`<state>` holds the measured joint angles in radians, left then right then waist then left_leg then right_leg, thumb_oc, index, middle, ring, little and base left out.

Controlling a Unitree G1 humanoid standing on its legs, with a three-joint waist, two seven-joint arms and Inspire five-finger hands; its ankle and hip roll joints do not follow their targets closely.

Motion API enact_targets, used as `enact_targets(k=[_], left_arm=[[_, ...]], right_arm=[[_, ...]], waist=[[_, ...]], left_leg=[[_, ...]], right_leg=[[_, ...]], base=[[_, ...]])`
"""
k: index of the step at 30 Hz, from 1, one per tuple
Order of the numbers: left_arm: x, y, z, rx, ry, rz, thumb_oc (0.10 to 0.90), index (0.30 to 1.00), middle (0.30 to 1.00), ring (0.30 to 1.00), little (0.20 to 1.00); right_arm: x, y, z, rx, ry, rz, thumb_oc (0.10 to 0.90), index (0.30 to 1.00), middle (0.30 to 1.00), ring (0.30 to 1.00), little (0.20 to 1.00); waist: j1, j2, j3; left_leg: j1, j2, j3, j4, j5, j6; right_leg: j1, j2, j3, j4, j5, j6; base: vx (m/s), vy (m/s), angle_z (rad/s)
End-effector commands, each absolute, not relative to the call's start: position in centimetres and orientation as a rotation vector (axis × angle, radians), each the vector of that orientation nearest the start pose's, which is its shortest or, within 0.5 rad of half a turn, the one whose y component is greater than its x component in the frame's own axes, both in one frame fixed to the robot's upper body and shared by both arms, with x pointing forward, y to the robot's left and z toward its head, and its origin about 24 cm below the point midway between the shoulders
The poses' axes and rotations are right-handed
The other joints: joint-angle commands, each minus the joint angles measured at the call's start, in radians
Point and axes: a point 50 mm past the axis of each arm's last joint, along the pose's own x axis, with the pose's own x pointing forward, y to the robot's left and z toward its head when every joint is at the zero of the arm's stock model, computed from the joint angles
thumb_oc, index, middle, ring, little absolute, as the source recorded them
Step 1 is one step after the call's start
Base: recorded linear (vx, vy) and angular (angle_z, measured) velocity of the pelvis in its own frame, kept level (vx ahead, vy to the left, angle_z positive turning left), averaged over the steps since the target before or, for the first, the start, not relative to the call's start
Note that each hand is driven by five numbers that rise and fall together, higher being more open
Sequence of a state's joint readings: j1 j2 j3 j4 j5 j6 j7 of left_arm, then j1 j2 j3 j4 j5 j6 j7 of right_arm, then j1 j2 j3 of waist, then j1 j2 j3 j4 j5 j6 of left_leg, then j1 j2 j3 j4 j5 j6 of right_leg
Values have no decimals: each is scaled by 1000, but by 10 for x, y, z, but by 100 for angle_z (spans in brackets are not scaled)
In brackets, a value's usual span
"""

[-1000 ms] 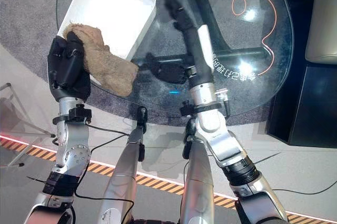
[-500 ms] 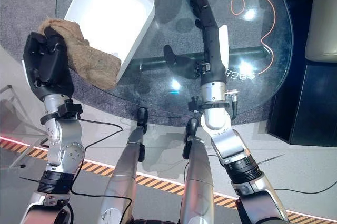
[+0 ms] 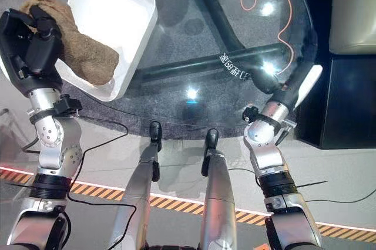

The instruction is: Wipe the table with a cloth and put it in the basket.

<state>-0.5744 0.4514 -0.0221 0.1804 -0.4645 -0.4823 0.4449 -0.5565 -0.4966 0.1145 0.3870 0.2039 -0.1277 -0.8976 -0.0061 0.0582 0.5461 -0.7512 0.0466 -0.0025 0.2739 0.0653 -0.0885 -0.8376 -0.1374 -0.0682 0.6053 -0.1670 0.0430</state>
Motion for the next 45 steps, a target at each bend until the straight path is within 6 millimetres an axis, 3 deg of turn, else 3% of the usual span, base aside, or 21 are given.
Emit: enact_targets(k=[1,9,12,16,20,29,41,45], left_arm=[[286,234,302,-203,-1250,352,100,300,300,300,200],[308,241,322,-69,-1203,418,100,300,300,300,200],[319,241,334,24,-1156,434,100,300,300,300,200],[326,243,340,72,-1128,458,100,300,300,300,200],[338,251,350,236,-1059,531,100,300,300,300,200],[353,259,349,408,-933,589,100,300,300,300,200],[378,272,326,741,-642,648,100,300,300,300,200],[381,274,319,779,-587,649,100,300,300,300,200]], right_arm=[[329,-266,199,-129,-581,-939,800,900,900,900,900],[335,-307,163,-197,-364,-1111,800,900,900,900,900],[330,-330,142,-228,-244,-1172,800,900,900,900,900],[326,-341,132,-284,-185,-1191,800,900,900,900,900],[316,-358,108,-370,-35,-1203,800,900,900,900,900],[309,-364,85,-430,128,-1162,800,900,900,900,900],[303,-349,39,-522,438,-968,800,900,900,900,900],[305,-344,37,-539,440,-939,800,900,900,900,900]], waist=[[3,-8,-26],[-6,-3,-26],[-10,0,-26],[-11,2,-26],[-22,4,-26],[-35,7,-26],[-61,6,-26],[-68,6,-26]], left_leg=[[30,-72,16,84,-94,43],[27,-61,25,81,-93,40],[24,-58,27,87,-96,42],[20,-56,29,91,-97,44],[14,-49,34,96,-98,46],[10,-47,41,99,-97,46],[8,-43,55,93,-87,47],[7,-42,58,92,-85,48]], right_leg=[[66,73,-38,-133,78,18],[65,76,-30,-144,80,16],[64,78,-27,-145,81,16],[61,80,-27,-146,82,17],[55,82,-22,-151,88,17],[50,81,-16,-154,93,16],[36,91,1,-158,102,12],[32,94,5,-159,106,11]], base=[[-21,27,-6],[-14,21,-8],[-13,6,-3],[0,0,0],[0,0,0],[0,0,0],[0,16,-1],[0,0,0]])
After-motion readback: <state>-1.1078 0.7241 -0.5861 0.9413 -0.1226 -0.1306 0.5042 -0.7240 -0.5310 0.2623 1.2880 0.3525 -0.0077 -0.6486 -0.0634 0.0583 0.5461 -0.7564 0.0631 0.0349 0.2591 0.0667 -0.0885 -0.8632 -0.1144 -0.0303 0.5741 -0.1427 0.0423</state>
